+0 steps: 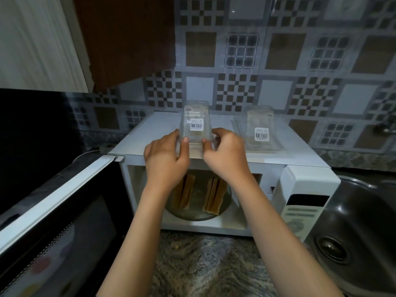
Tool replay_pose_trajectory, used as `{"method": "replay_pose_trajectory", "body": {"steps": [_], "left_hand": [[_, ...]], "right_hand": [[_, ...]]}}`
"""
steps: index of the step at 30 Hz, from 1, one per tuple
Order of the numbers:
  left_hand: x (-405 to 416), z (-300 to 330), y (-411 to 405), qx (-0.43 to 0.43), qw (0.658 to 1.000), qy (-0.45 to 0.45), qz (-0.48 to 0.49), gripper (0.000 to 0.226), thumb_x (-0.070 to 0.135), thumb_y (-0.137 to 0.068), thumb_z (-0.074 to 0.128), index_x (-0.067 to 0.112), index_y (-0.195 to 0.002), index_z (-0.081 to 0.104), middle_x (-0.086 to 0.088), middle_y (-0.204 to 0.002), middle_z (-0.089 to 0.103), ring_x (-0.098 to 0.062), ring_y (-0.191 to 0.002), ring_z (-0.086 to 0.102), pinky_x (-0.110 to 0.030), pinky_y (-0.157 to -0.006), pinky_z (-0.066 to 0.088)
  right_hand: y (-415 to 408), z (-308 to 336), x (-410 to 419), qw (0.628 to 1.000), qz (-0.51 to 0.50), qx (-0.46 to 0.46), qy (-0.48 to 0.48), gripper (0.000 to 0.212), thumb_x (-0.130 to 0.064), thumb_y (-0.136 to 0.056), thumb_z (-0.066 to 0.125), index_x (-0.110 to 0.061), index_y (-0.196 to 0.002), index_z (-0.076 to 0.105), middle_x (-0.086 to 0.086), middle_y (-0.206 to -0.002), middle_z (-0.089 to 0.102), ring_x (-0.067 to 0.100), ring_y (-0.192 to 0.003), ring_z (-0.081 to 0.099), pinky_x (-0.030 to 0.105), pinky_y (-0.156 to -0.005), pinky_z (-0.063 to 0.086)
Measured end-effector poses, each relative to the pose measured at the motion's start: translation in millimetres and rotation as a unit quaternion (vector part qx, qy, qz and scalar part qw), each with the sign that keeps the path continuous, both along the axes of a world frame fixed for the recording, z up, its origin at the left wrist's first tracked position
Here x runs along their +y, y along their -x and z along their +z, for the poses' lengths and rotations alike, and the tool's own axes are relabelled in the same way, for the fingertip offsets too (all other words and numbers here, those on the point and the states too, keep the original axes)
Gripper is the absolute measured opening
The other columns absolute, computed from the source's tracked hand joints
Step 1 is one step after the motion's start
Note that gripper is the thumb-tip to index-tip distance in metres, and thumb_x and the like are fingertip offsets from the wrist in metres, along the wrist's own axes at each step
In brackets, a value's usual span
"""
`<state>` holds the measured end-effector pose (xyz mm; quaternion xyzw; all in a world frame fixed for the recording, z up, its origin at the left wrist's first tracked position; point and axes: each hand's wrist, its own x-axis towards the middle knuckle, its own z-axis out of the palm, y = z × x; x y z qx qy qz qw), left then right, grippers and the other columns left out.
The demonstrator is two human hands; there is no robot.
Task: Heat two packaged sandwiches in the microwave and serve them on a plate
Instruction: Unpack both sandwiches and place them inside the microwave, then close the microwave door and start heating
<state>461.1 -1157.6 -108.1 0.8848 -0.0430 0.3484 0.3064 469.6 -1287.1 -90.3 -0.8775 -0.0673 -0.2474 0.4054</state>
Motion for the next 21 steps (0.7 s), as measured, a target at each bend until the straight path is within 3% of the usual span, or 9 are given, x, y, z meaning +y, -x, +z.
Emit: {"method": "replay_pose_trajectory", "body": {"steps": [3, 5, 9, 15, 17, 21], "left_hand": [[3.0, 0.1, 14.1, 0.050, 0.998, 0.012, -0.023, 0.045, 0.038, -0.097, 0.041, 0.010, -0.130, 0.051, -0.007, -0.125, 0.060, -0.025, -0.117, 0.052, -0.041, -0.108, 0.028], [4.4, -0.7, 30.8, 0.071, 0.996, 0.028, -0.040, 0.049, 0.037, -0.096, 0.046, 0.009, -0.136, 0.045, -0.008, -0.132, 0.055, -0.023, -0.124, 0.048, -0.047, -0.111, 0.030], [9.6, -3.4, 76.5, 0.116, 0.992, 0.041, -0.037, 0.062, 0.043, -0.094, 0.047, 0.014, -0.145, 0.029, -0.003, -0.149, 0.036, -0.017, -0.138, 0.031, -0.039, -0.114, 0.026], [22.5, -15.2, 154.0, 0.150, 0.986, -0.014, 0.066, 0.071, 0.050, -0.089, 0.048, 0.020, -0.148, 0.023, -0.001, -0.157, 0.019, -0.019, -0.146, 0.011, -0.053, -0.115, 0.004], [22.1, -21.7, 187.3, 0.137, 0.982, -0.018, 0.125, 0.072, 0.048, -0.089, 0.050, 0.019, -0.148, 0.021, -0.003, -0.159, 0.013, -0.021, -0.146, 0.008, -0.053, -0.115, 0.000], [29.1, -34.4, 251.2, 0.126, 0.968, -0.014, 0.218, 0.073, 0.044, -0.088, 0.055, 0.017, -0.148, 0.023, -0.006, -0.159, 0.006, -0.023, -0.147, 0.000, -0.056, -0.114, -0.001]], "right_hand": [[10.7, 1.0, 0.6, 1.000, 0.020, -0.017, 0.002, 0.030, -0.025, -0.091, 0.059, -0.015, -0.119, 0.058, 0.002, -0.117, 0.058, 0.015, -0.111, 0.053, 0.018, -0.086, 0.037], [22.8, 1.3, 1.0, 0.998, 0.045, -0.032, -0.009, 0.036, -0.022, -0.091, 0.059, -0.014, -0.126, 0.053, 0.003, -0.128, 0.051, 0.015, -0.119, 0.047, 0.016, -0.095, 0.035], [54.3, -10.1, 3.1, 0.996, 0.070, -0.049, -0.021, 0.050, -0.023, -0.094, 0.055, -0.016, -0.141, 0.040, 0.003, -0.153, 0.027, 0.014, -0.141, 0.023, 0.012, -0.103, 0.017], [101.6, -31.8, 19.4, 0.989, 0.128, -0.061, -0.037, 0.048, -0.021, -0.093, 0.056, -0.012, -0.138, 0.045, 0.005, -0.152, 0.033, 0.019, -0.141, 0.025, 0.034, -0.115, 0.025], [119.5, -38.9, 28.0, 0.985, 0.161, -0.052, -0.033, 0.049, -0.021, -0.092, 0.056, -0.012, -0.138, 0.045, 0.006, -0.151, 0.035, 0.018, -0.141, 0.026, 0.044, -0.116, 0.024], [155.8, -58.1, 49.8, 0.972, 0.229, -0.042, -0.043, 0.048, -0.022, -0.089, 0.056, -0.012, -0.136, 0.049, 0.007, -0.149, 0.040, 0.021, -0.140, 0.032, 0.050, -0.113, 0.027]]}}
